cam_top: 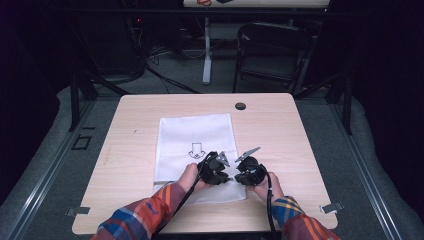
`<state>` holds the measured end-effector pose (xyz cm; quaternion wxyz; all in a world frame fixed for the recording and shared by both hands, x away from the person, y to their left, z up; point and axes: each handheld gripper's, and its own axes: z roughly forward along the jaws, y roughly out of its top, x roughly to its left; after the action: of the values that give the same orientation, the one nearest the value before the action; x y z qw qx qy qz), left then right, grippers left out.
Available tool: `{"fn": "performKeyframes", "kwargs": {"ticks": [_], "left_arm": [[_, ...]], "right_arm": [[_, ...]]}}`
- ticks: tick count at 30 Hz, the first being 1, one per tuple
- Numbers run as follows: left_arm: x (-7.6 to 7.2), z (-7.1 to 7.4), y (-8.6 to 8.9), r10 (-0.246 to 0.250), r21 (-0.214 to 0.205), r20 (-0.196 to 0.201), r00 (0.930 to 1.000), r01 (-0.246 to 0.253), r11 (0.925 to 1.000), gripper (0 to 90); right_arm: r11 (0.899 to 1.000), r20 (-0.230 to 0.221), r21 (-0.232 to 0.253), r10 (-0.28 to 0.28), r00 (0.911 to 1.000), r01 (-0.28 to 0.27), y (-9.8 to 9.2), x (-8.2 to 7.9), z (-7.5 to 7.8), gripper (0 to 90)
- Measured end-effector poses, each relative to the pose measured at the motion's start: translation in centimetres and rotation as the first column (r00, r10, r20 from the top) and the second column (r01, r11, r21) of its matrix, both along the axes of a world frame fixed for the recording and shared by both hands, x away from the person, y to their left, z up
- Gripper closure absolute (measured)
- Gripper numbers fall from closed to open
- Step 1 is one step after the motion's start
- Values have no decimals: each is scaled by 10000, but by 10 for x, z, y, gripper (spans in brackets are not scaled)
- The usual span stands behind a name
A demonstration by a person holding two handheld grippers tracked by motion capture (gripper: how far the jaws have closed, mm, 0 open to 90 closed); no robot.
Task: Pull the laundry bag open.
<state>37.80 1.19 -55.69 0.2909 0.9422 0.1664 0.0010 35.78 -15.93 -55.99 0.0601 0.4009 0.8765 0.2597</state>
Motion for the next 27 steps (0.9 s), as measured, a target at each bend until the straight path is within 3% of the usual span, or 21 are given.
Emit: {"fn": "performKeyframes", "kwargs": {"ticks": [3, 4, 5, 9, 10, 14, 19, 21, 27], "left_arm": [[0, -1, 1, 84, -67, -172, 9998, -85, 9999, 820], [0, -1, 1, -68, 30, -54, 10000, 69, 10000, 820], [-1, -2, 2, -20, -80, -98, 9999, 20, 10000, 820], [-2, -1, 4, -257, 144, 22, 9997, 257, 9996, 819], [-2, -1, 4, -239, 124, 40, 9997, 238, 9996, 818], [1, -3, 6, -205, -175, -318, 9993, 200, 9996, 813], [-1, -7, 1, -298, -274, -203, 9993, 293, 9992, 775], [-2, -7, -2, -374, -195, -76, 9993, 372, 9991, 759], [-3, -8, -4, -327, -290, 191, 9993, 333, 9990, 814]], "right_arm": [[9999, -25, -123, 119, 9999, -119, -1, 0, 1, 900], [9993, -2, -319, 207, 9998, -207, -2, 0, 1, 900], [9996, -9, -236, 171, 9999, -171, -2, 0, 1, 900], [9998, -111, -105, 176, 9998, -177, -1, -1, 1, 900], [9999, -50, 113, 33, 10000, -33, -1, -2, 0, 900], [9998, -100, -70, 161, 9998, -161, -2, -1, 1, 900], [9996, -111, 269, 6, 9999, -3, -4, 0, -1, 900], [9999, -153, 99, 123, 9998, -121, -4, 0, 0, 900], [9998, -2, 198, 67, 10000, -67, -3, -1, -1, 900]]}}
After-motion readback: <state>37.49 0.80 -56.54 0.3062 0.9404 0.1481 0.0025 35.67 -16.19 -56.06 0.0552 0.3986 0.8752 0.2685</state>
